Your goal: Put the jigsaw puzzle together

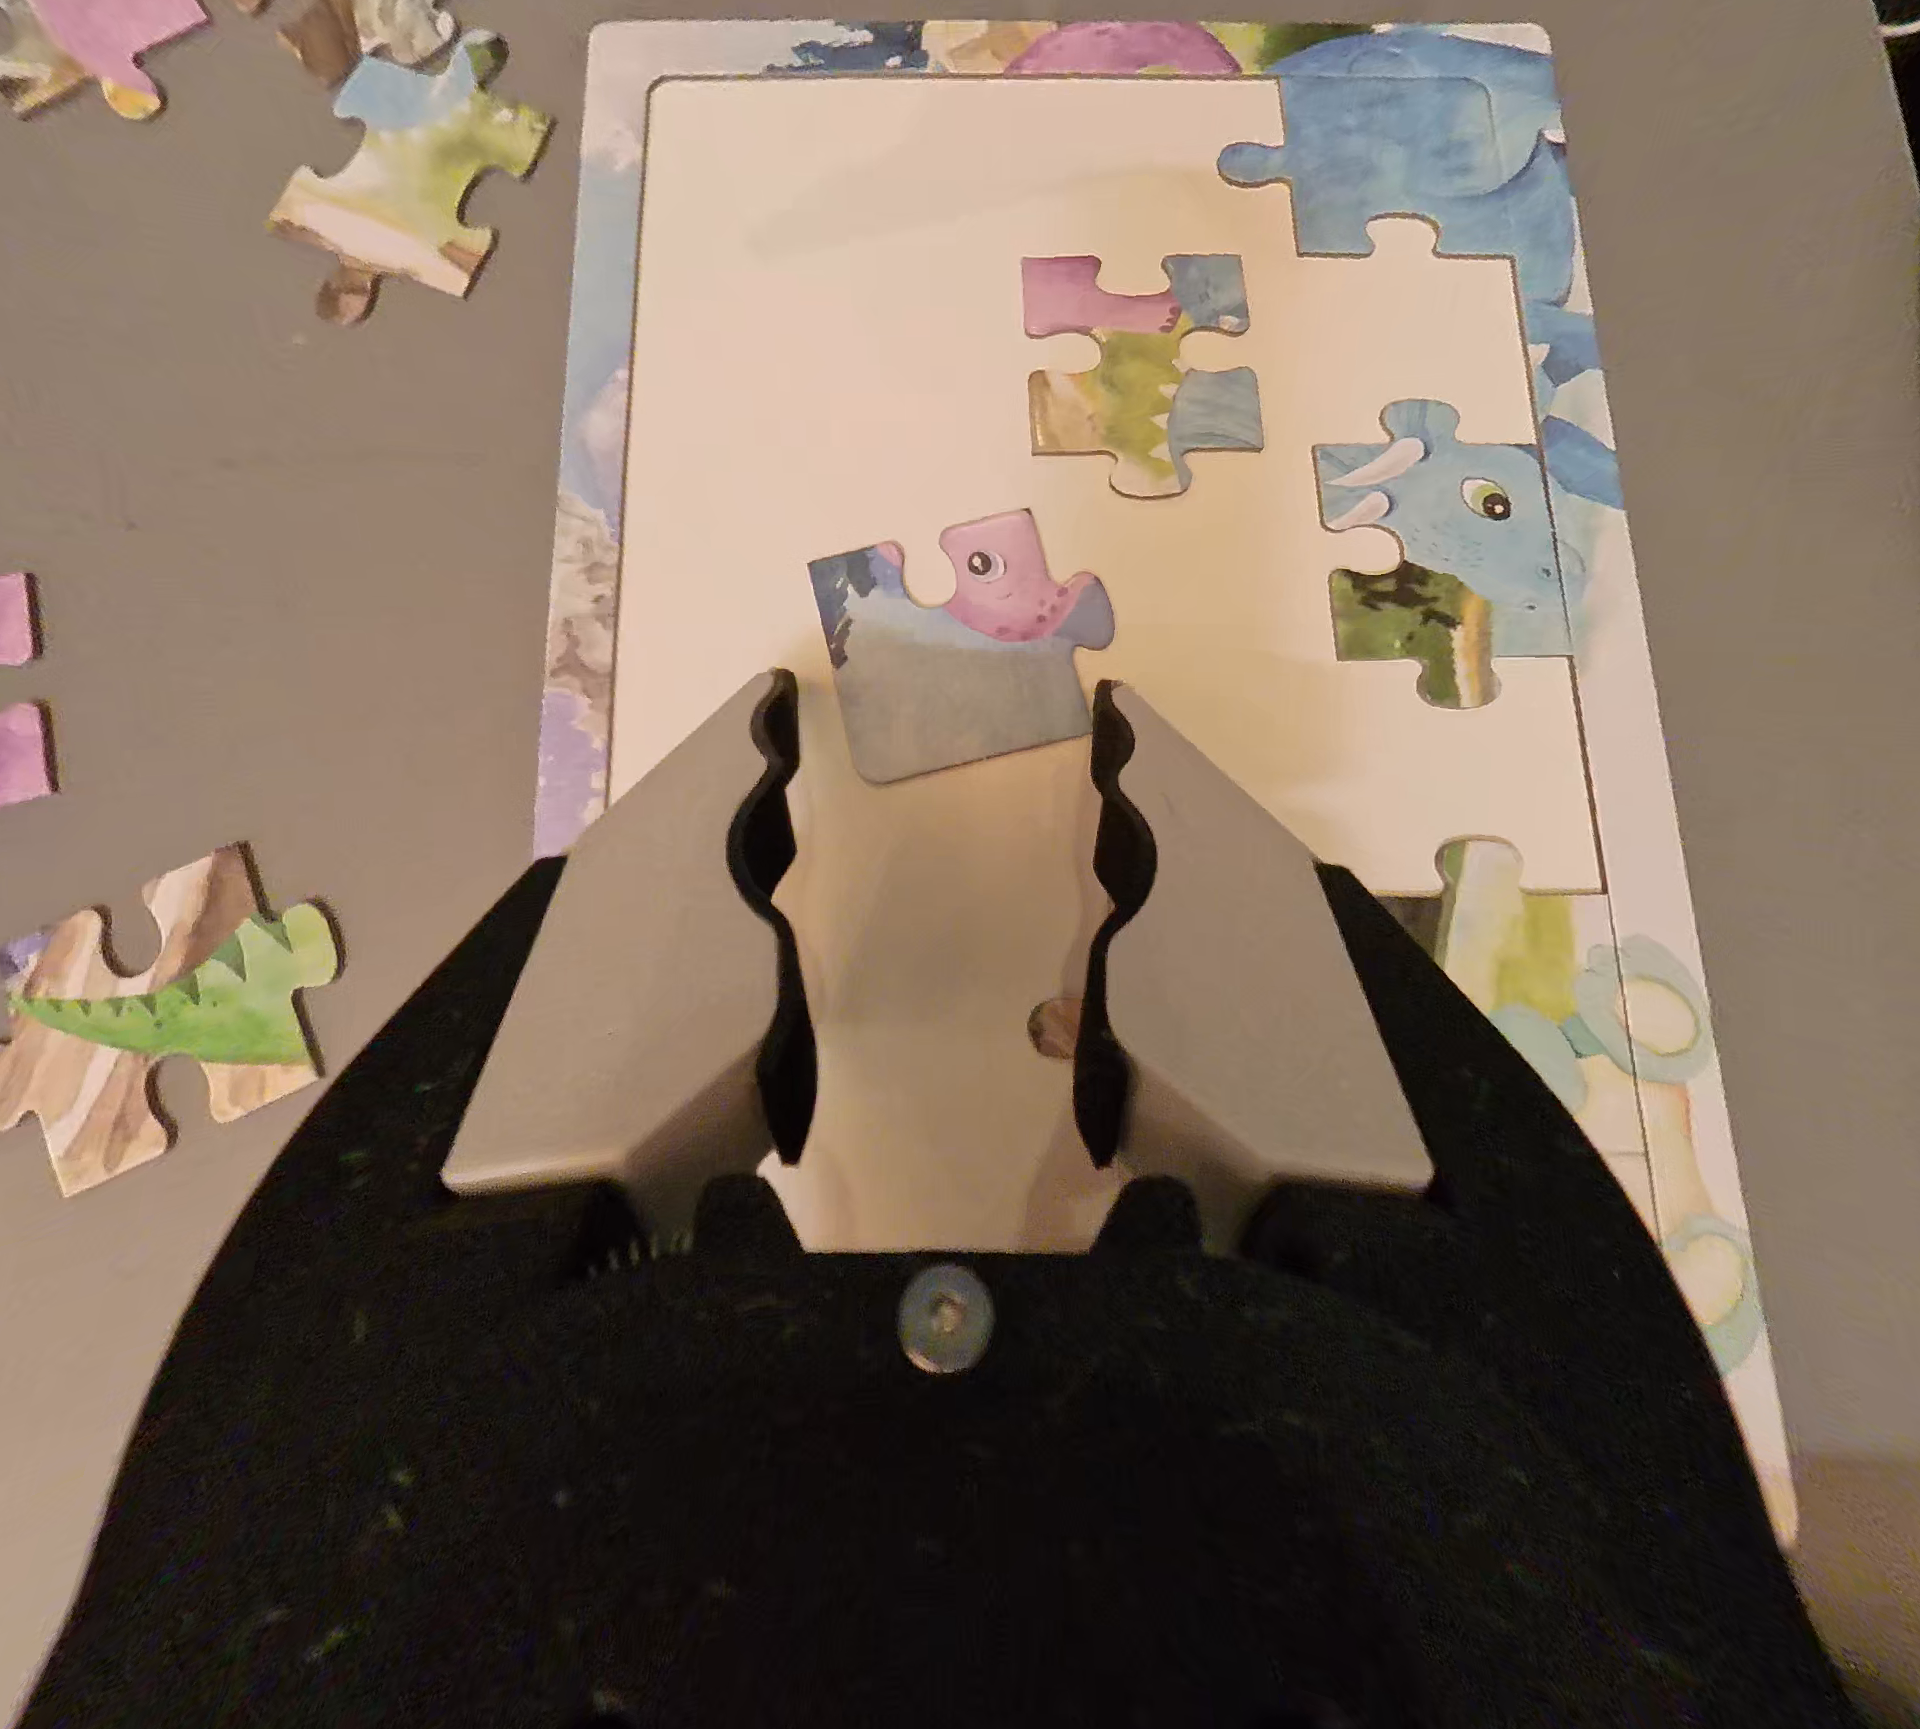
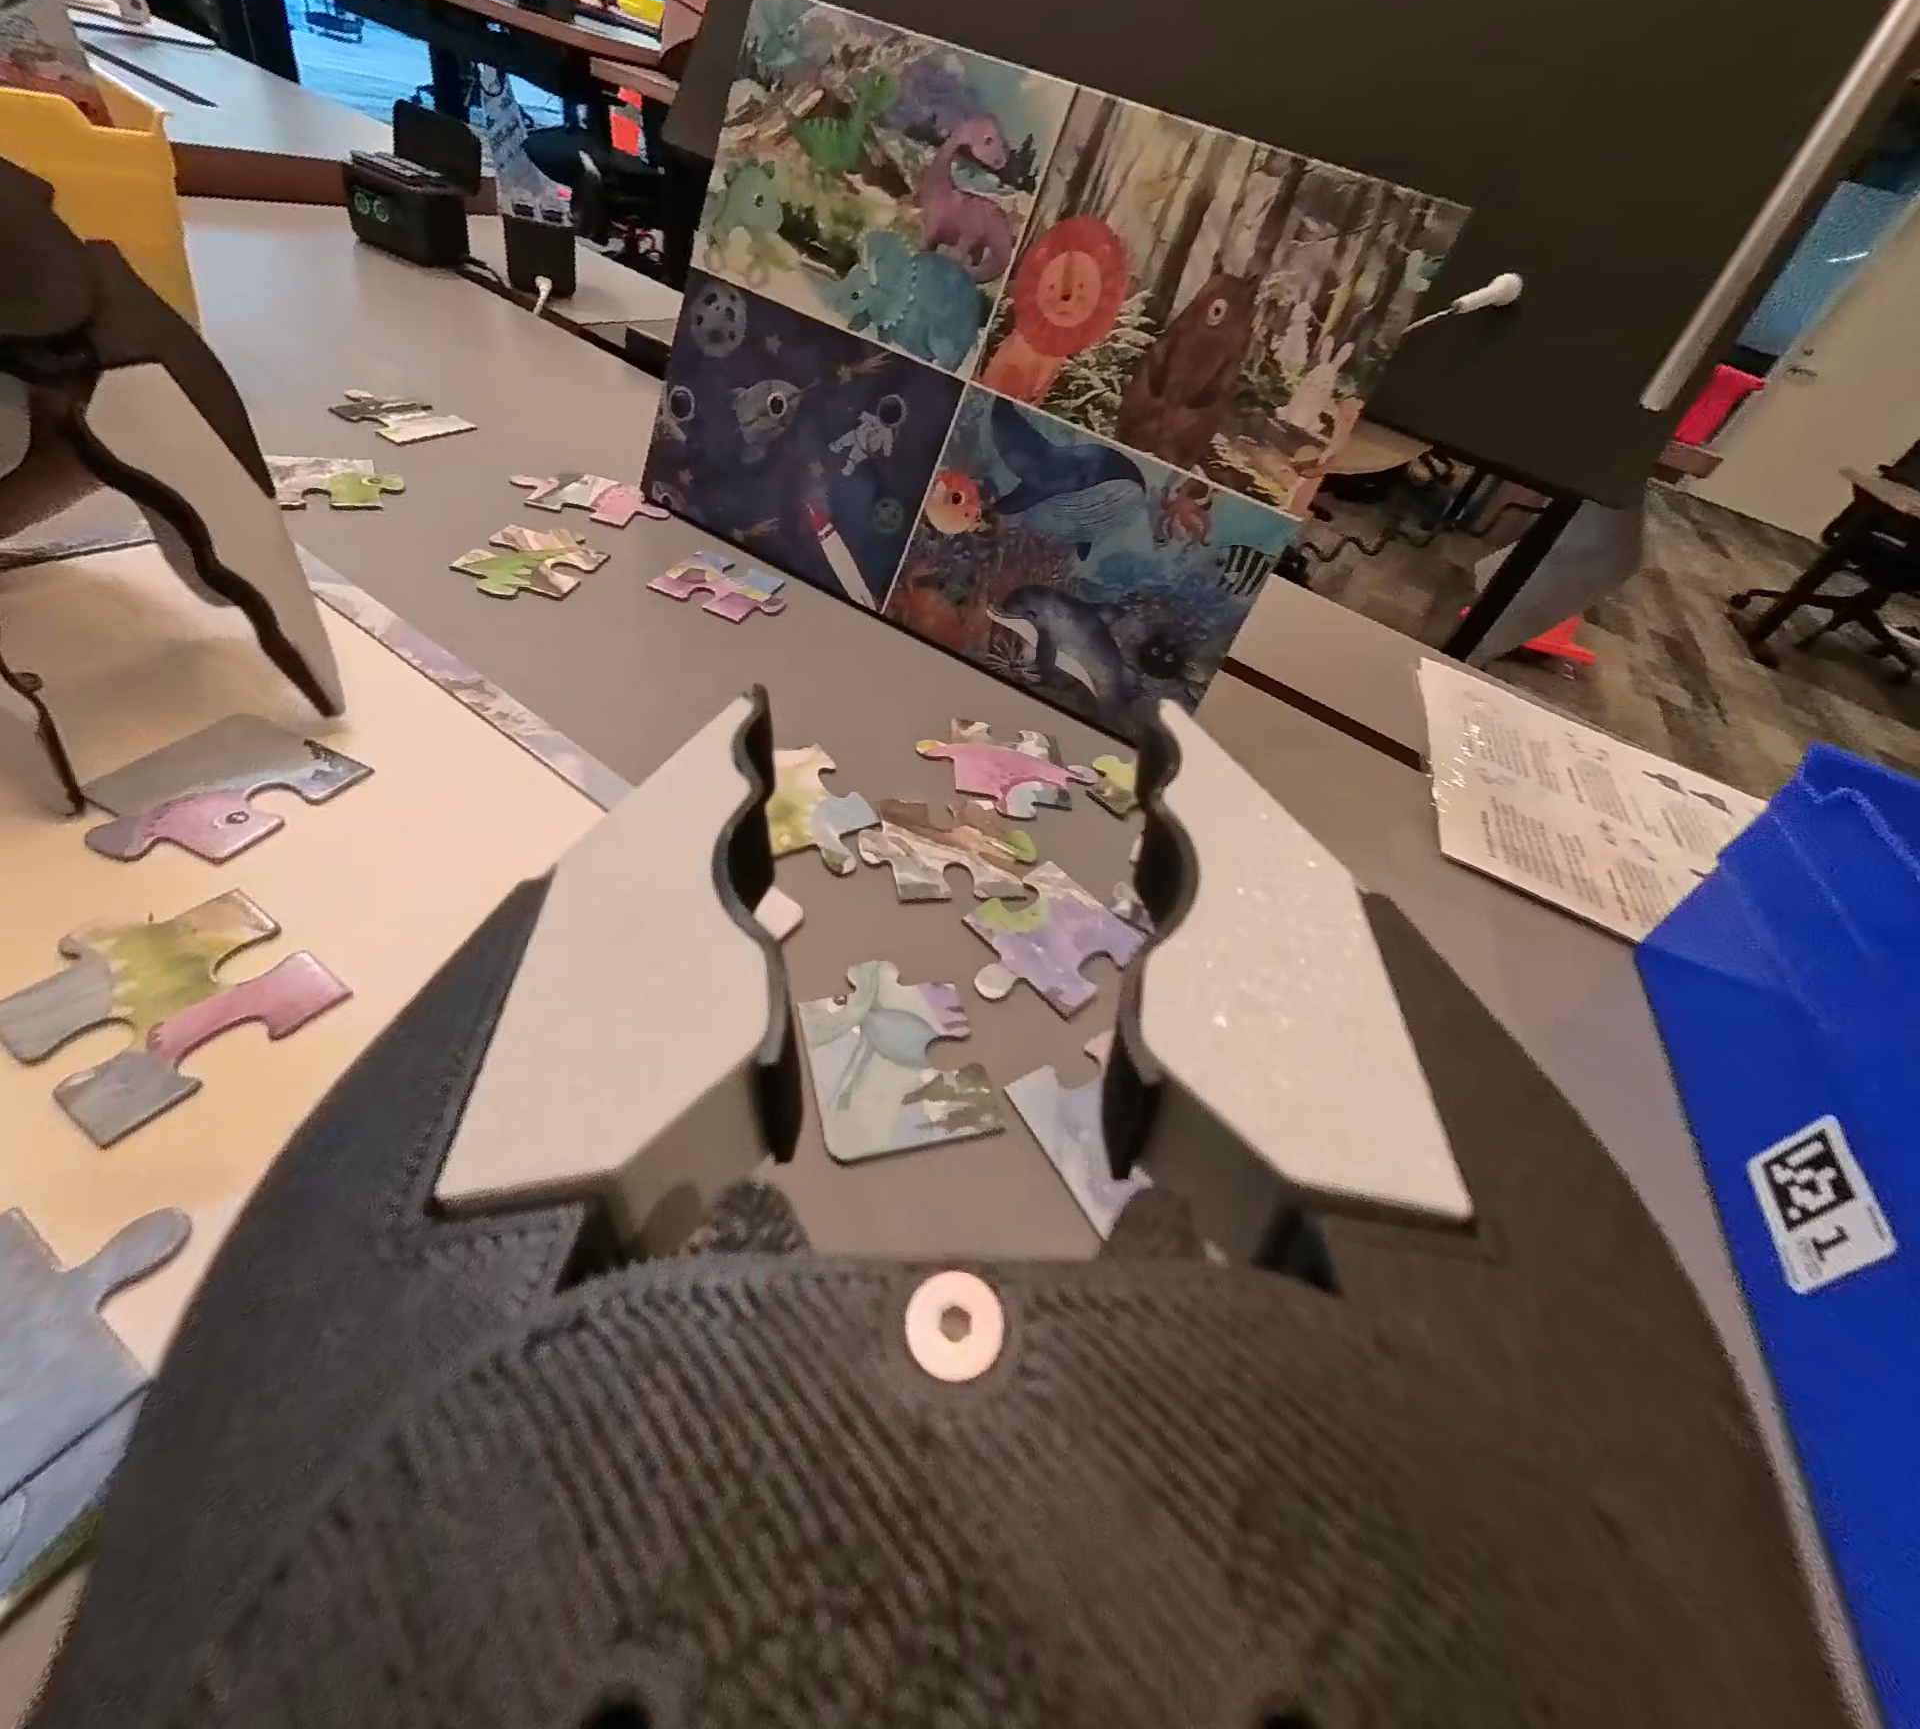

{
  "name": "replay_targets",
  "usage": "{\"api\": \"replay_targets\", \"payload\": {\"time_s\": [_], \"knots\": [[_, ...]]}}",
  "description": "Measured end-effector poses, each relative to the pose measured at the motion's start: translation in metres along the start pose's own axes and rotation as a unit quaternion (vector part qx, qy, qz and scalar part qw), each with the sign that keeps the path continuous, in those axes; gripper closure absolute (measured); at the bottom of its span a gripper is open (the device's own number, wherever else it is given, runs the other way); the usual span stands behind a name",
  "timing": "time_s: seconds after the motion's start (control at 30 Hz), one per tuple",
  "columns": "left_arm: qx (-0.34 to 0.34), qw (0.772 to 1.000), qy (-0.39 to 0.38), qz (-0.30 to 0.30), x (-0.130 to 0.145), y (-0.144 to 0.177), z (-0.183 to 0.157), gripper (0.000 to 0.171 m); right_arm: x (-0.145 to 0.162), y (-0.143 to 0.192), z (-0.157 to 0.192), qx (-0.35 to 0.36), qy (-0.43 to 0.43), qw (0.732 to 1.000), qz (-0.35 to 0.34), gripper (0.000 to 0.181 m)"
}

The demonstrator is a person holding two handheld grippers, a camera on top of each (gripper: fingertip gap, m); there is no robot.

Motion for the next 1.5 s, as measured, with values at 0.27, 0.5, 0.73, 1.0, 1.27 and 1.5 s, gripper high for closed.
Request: {"api": "replay_targets", "payload": {"time_s": [0.27,0.5,0.73,1.0,1.27,1.5], "knots": [[-0.075,0.996,-0.023,-0.030,-0.009,0.013,0.005,0.117,0.005,-0.001,-0.002,0.004,-0.001,1.000,0.013,0.114],[-0.088,0.993,0.027,-0.071,-0.008,0.035,0.015,0.118,0.014,-0.012,0.016,-0.054,0.026,0.997,0.045,0.112],[-0.060,0.996,0.021,-0.058,-0.010,0.020,0.004,0.113,0.018,-0.017,0.025,-0.067,0.049,0.995,0.064,0.113],[-0.027,0.998,0.044,-0.036,-0.003,0.010,0.003,0.099,0.015,-0.009,0.009,-0.037,0.020,0.998,0.046,0.119],[-0.044,0.998,0.028,-0.023,-0.002,0.005,0.002,0.101,0.014,-0.009,0.013,-0.041,0.038,0.997,0.048,0.121],[-0.113,0.993,0.023,-0.005,0.002,0.009,0.012,0.106,0.013,-0.009,0.012,-0.038,0.039,0.997,0.046,0.121]]}}
Point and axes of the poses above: each gripper's, where its closed fingertips meet, y back along the fingers, x out of its underside, z = x × y across the jaws, the point moved 10 cm from there along y, back along the fingers, and after that the axes turned 10 degrees about -z, right-handed, at the moved point
